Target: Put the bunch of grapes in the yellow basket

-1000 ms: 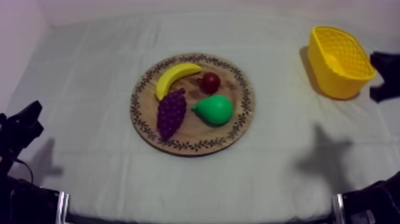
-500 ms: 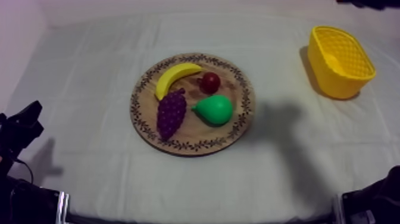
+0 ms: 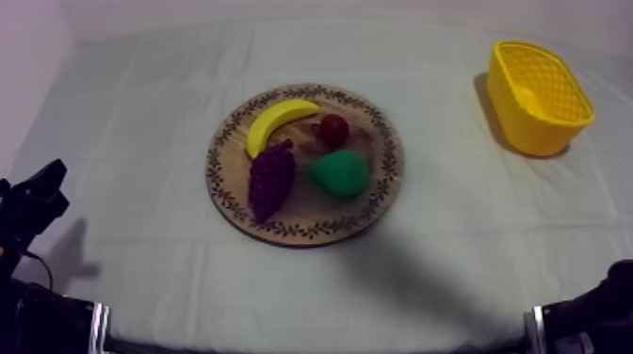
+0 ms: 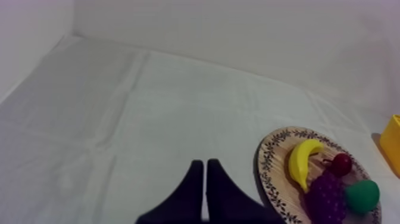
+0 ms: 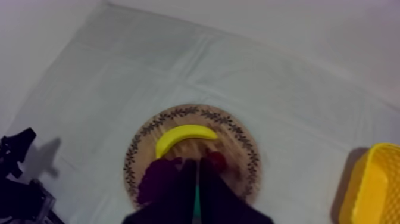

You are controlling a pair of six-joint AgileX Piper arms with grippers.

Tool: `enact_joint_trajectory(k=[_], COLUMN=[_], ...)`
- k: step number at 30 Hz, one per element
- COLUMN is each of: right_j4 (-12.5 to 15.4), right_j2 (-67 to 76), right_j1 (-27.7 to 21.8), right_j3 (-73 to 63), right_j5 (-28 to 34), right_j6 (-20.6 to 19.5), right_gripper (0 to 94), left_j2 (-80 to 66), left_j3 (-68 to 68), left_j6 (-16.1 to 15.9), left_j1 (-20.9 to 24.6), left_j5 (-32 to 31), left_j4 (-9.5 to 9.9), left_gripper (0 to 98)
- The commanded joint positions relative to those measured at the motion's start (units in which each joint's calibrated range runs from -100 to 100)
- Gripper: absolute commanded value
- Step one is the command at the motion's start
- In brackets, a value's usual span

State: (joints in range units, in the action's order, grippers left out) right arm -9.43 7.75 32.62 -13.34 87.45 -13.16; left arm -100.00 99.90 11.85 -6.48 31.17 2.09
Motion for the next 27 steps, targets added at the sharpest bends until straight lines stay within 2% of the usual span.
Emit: enact_joint_trajectory(k=[1,11,16,22,27], right_j4=[-0.06,-0.99,0.57,0.21,1.11], right_j2=[-3.83,-14.92,-18.75,-23.58,-26.85], right_j1=[0.59,3.29,3.4,5.08,6.52], right_j3=[-5.15,-17.24,-19.04,-17.92,-14.71], right_j5=[1.89,10.29,11.19,11.45,11.49], right_j6=[-1.39,-7.61,-8.21,-10.93,-12.83], right_gripper=[0.3,0.2,0.2,0.2,0.2], left_j2=[0.0,0.0,0.0,0.0,0.0], left_j3=[-0.02,-0.02,-0.02,-0.02,-0.02], left_j6=[0.0,-0.05,-0.05,-0.05,-0.05], left_j1=[0.0,0.0,0.0,0.0,0.0], left_j5=[-0.05,-0.05,-0.05,-0.05,-0.05], left_j4=[0.04,0.04,0.04,0.04,0.04], left_gripper=[0.1,0.1,0.1,0.1,0.1])
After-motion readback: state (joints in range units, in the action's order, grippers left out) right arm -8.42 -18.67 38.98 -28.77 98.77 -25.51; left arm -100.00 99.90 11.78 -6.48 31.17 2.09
